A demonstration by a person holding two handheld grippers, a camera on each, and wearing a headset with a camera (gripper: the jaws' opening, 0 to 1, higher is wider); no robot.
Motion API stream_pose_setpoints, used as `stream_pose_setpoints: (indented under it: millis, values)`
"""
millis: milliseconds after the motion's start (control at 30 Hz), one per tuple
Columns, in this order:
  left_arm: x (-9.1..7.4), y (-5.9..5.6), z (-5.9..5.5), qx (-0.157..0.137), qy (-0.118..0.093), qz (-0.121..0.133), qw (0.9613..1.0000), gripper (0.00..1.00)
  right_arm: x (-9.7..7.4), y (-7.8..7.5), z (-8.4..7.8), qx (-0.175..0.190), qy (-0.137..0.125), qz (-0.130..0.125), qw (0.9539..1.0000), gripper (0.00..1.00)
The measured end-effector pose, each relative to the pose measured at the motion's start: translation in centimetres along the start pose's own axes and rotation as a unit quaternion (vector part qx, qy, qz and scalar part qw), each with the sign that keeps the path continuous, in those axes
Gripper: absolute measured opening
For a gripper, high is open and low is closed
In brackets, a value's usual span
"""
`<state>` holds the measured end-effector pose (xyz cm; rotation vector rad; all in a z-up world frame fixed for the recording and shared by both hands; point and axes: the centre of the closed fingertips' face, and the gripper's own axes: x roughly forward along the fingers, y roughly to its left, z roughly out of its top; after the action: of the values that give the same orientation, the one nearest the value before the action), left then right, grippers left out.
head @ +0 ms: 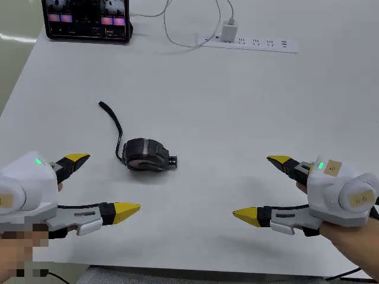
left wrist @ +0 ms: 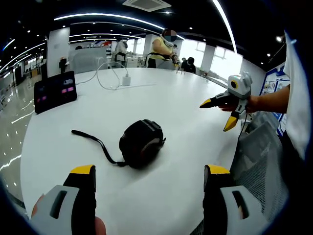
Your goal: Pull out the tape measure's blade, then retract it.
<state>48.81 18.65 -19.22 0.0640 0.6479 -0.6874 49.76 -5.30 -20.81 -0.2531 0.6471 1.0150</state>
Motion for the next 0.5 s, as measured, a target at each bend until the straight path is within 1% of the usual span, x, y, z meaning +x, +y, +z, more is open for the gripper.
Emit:
stream_pose_setpoints:
  millis: [233, 367, 500]
  values:
    - [-0.2, -0.1, -0.4, -0.001, 0.000, 0.000, 1.0000, 0.89, -1.2, -0.2, -0.9, 0.008, -0.005, -0.017, 0.9998, 0.84]
    - [-0.2, -0.4, -0.4, 0.003, -0.003, -0.003, 1.0000, 0.89, -1.9, -0.3, -1.7, 0.014, -0.004, -0.024, 0.9996, 0.85]
    - [-0.3, -0.5, -0.6, 0.001, -0.002, -0.004, 1.0000, 0.89, -2.4, -0.1, -2.2, 0.016, 0.000, -0.029, 0.9995, 0.85]
